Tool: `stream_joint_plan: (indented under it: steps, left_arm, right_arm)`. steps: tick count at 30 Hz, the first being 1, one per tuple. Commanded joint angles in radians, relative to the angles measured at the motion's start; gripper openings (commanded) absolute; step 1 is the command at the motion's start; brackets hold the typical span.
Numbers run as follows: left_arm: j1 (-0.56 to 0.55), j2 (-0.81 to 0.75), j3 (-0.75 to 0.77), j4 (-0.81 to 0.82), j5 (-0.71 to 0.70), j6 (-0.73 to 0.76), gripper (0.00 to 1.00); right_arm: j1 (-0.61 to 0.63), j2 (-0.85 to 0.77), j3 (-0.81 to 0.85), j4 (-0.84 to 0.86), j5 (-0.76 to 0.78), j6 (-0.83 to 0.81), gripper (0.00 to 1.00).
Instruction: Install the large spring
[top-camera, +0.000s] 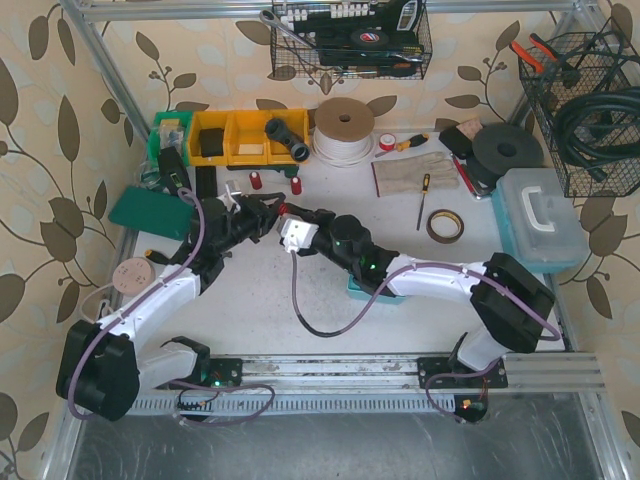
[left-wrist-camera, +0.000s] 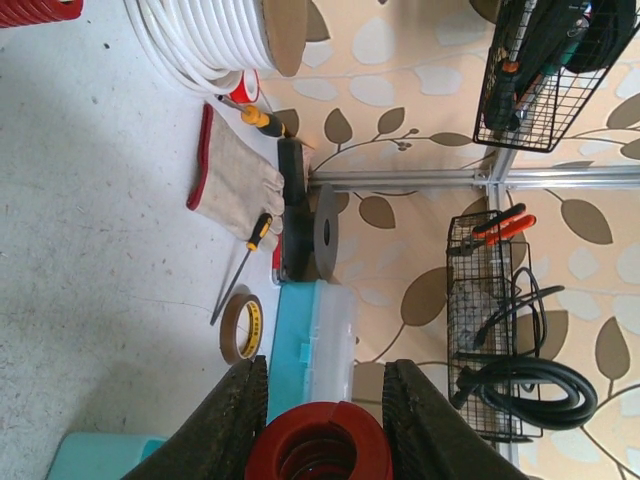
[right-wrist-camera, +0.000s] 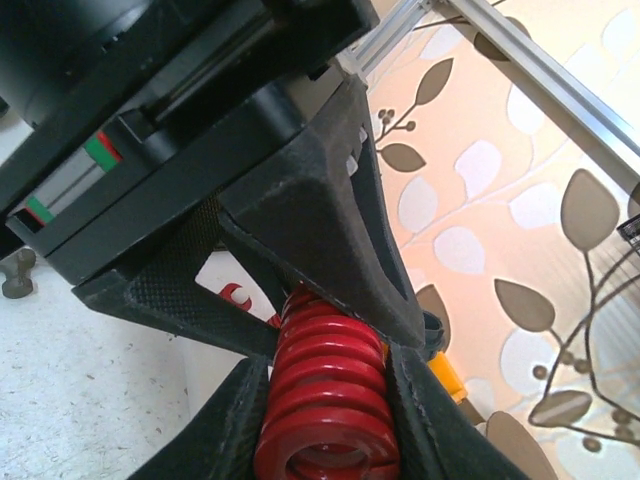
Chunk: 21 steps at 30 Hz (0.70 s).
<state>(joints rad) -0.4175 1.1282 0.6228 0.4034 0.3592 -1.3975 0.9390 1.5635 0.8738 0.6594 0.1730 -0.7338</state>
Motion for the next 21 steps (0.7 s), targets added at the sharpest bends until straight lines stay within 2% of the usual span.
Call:
stream_joint_plan:
  steps: [1, 2, 3, 4, 5, 10, 12, 16, 17, 18, 21]
  left_arm:
    - [0.008, -0.003, 0.003, 0.042, -0.002, 0.003, 0.00]
    - [0.008, -0.003, 0.006, 0.039, -0.003, 0.005, 0.00]
    - [0.009, -0.004, 0.008, 0.033, -0.008, 0.013, 0.00]
    - [0.009, -0.007, 0.015, 0.022, -0.013, 0.026, 0.00]
    - [0.009, -0.009, 0.023, 0.009, -0.021, 0.047, 0.00]
    - [0.009, -0.005, 0.107, -0.114, -0.117, 0.293, 0.00]
    - [0.009, 0.005, 0.130, -0.145, -0.164, 0.402, 0.00]
    - [0.000, 0.050, 0.160, -0.108, -0.236, 0.653, 0.00]
    - [-0.009, 0.071, 0.175, -0.105, -0.248, 0.727, 0.00]
    - [-0.024, 0.092, 0.186, -0.104, -0.266, 0.803, 0.00]
    - [-0.083, 0.153, 0.176, -0.030, -0.348, 1.005, 0.00]
  right_arm:
    - [0.007, 0.018, 0.049, 0.017, 0.015, 0.025, 0.03]
    - [0.006, 0.018, 0.055, -0.005, 0.020, 0.035, 0.15]
    - [0.006, 0.016, 0.059, -0.030, 0.026, 0.045, 0.41]
    - [0.007, 0.012, 0.062, -0.058, 0.033, 0.057, 0.59]
    - [0.006, 0.001, 0.062, -0.098, 0.047, 0.070, 0.67]
    - [-0.011, -0.074, 0.032, -0.354, 0.094, 0.165, 0.74]
    - [-0.011, -0.123, -0.011, -0.398, 0.132, 0.191, 0.76]
    - [-0.043, -0.259, -0.096, -0.478, 0.169, 0.285, 0.78]
    - [-0.063, -0.294, -0.101, -0.514, 0.160, 0.320, 0.92]
    - [-0.085, -0.328, -0.108, -0.545, 0.155, 0.355, 0.99]
    - [-0.190, -0.439, -0.162, -0.541, 0.089, 0.508, 1.00]
